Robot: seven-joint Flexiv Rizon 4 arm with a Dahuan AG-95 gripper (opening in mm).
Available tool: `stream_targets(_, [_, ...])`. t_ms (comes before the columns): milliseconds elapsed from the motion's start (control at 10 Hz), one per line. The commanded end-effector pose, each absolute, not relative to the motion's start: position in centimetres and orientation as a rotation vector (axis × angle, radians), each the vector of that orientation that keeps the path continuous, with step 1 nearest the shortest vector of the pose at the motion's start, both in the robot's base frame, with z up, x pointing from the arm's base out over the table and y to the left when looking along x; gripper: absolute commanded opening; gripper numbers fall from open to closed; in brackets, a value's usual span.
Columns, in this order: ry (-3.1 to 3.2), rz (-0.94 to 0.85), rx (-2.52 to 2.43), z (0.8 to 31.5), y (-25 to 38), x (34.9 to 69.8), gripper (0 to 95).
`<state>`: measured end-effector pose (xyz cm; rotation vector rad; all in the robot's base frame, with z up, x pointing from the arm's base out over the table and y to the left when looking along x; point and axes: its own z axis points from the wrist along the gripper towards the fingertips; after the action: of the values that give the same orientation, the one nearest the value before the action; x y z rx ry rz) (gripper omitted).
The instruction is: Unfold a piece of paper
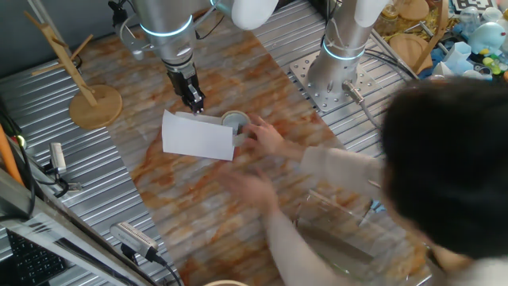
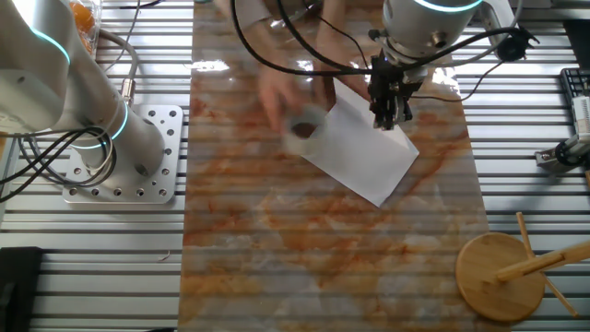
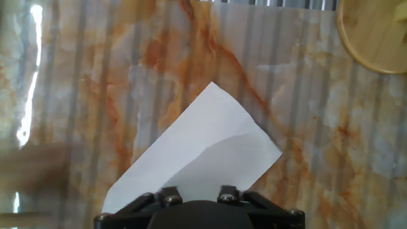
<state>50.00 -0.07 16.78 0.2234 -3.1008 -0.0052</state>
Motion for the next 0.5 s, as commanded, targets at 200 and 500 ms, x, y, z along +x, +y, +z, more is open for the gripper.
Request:
stream_targets(200, [-3.099,0.001,0.223,16.72,-0.05,50.03,0.0])
stream_targets(500, [-3.099,0.001,0.222,16.72,-0.05,50.02,0.0])
